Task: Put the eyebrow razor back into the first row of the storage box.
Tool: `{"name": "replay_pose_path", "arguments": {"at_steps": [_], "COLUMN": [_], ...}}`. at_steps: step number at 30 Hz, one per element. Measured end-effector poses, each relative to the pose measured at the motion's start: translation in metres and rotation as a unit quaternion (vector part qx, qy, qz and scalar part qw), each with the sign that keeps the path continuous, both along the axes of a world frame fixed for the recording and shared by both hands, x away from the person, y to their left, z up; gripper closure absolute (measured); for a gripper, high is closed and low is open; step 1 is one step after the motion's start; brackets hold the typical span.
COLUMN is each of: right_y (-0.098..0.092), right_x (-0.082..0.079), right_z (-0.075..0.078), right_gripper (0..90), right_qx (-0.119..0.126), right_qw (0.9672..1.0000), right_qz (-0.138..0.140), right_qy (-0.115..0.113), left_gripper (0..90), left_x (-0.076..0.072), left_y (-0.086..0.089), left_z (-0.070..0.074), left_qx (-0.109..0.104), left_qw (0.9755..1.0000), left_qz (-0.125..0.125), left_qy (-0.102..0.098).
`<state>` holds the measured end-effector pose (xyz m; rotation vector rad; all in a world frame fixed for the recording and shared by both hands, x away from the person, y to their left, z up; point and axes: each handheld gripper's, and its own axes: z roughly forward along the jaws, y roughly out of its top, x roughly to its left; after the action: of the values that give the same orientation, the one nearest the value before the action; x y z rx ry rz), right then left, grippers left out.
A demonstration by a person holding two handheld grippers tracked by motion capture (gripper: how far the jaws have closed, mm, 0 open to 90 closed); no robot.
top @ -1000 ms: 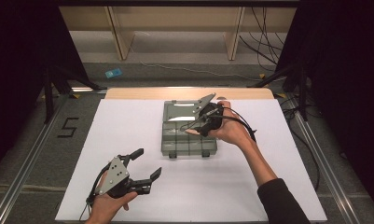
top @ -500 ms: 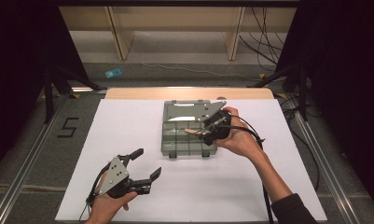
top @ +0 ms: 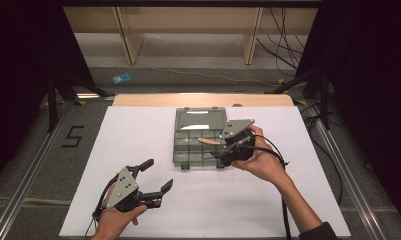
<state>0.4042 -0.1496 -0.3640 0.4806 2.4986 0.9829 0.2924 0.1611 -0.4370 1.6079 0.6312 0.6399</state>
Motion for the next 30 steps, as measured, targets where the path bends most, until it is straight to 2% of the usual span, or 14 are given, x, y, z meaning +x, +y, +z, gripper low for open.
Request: {"name": "replay_pose_path", "arguments": {"at_steps": [14,19,24,30], "right_y": [-0.017,-0.019,-0.019,-0.019], "right_x": [-0.021,-0.027,-0.032,-0.036], "right_z": [-0.011,-0.016,-0.018,-0.020], "right_gripper": [29.0,28.9,28.6,27.7], "right_qx": [0.047,0.050,0.070,0.094], "right_qw": [0.9987,0.9986,0.9973,0.9953], "right_qz": [-0.014,-0.017,-0.022,-0.022], "right_qy": [0.011,0.012,0.008,0.014], "left_gripper": [16.3,16.3,16.4,16.4], "left_x": [0.000,0.000,0.000,0.000], "left_y": [0.000,0.000,0.000,0.000], "left_z": [0.000,0.000,0.001,0.000], "left_qx": [0.001,0.000,-0.001,-0.004], "left_qw": [1.0000,1.0000,1.0000,1.0000], "left_qz": [0.000,-0.001,-0.002,-0.003], "left_qy": [0.000,0.000,0.000,-0.002]}}
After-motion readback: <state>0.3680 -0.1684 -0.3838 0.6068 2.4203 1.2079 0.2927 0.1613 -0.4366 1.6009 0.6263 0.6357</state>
